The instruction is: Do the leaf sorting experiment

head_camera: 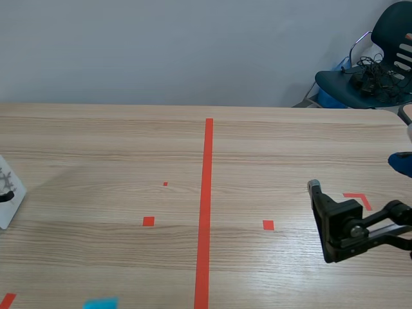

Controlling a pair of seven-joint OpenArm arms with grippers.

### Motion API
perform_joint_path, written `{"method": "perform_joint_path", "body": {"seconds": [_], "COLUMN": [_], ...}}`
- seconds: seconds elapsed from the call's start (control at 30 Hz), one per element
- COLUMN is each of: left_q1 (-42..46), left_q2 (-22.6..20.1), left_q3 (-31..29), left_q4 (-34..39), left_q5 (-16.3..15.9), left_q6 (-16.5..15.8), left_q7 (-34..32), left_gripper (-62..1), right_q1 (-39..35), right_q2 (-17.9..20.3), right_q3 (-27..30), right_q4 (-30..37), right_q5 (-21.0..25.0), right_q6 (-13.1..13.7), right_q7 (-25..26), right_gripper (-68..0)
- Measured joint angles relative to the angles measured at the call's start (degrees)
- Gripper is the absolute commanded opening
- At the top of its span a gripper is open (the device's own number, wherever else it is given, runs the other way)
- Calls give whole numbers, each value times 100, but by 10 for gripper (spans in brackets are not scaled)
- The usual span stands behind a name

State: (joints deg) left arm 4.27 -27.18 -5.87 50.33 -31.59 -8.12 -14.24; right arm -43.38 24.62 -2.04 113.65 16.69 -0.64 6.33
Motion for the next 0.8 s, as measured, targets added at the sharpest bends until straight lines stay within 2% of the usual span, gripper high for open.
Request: {"method": "perform_joint_path", "body": {"seconds": [0.07, 0.17, 0.2, 0.27, 0.4, 0.57, 0.7, 0.8], "left_q1": [2, 0, 0, 2, 48, 422, 903, 1257], "left_q2": [7, 0, -11, -68, -404, -846, -949, -946], "left_q3": [13, 13, 13, 22, 22, -160, -549, -682], "left_q4": [-90, -94, -74, 15, 549, 1993, 3383, 4299], "left_q5": [2, 2, -2, 0, 0, -17, -17, -17], "left_q6": [0, -17, -55, -55, -48, -101, -507, -1187], "left_q7": [-81, -111, -125, -170, -90, 245, 514, 726], "left_gripper": [-412, -204, -153, -94, -78, -20, 14, 14], "right_q1": [0, 0, 0, 0, 0, 0, 0, 0], "right_q2": [0, 0, 0, 0, 0, 0, 0, 0], "right_q3": [0, 0, 0, 0, 0, 0, 0, 0], "right_q4": [0, 0, 0, 0, 0, 0, 0, 0], "right_q5": [0, 0, 0, 0, 0, 0, -2, -2], "right_q6": [0, 0, 0, 0, 0, 0, 0, 0], "right_q7": [0, 0, -2, 0, 0, 0, 0, 0], "right_gripper": [4, 4, 4, 4, 4, 4, 4, 4]}}
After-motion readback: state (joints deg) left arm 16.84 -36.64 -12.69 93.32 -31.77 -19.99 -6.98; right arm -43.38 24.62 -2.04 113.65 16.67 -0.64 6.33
